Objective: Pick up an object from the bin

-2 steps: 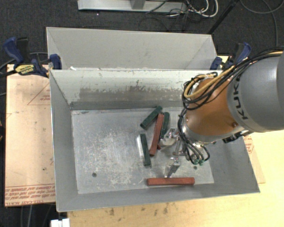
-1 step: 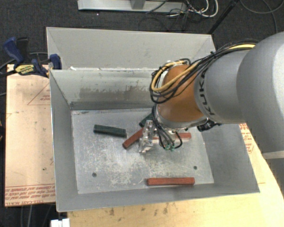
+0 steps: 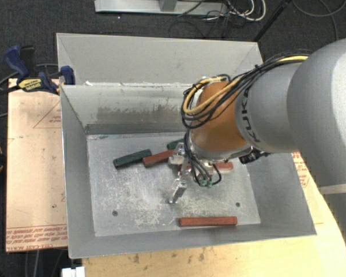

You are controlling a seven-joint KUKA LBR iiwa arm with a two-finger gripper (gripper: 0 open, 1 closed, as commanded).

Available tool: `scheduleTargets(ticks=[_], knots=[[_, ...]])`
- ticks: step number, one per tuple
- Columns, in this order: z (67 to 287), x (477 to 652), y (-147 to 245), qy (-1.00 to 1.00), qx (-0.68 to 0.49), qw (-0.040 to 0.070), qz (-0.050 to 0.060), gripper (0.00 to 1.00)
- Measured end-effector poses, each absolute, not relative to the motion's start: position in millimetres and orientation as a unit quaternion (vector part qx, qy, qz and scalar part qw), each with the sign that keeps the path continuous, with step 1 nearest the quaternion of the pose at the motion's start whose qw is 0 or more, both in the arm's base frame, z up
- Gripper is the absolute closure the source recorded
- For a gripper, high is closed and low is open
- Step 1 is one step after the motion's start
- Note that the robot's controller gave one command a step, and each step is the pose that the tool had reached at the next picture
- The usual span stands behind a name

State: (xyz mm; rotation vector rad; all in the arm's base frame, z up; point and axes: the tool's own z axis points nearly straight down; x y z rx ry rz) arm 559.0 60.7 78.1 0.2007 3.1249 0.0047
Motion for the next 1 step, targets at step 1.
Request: scheduleTargets(ticks=[1], knots=[[78.1,559.1,60.7,0.998,0.064,0.006,0.002,0.0]])
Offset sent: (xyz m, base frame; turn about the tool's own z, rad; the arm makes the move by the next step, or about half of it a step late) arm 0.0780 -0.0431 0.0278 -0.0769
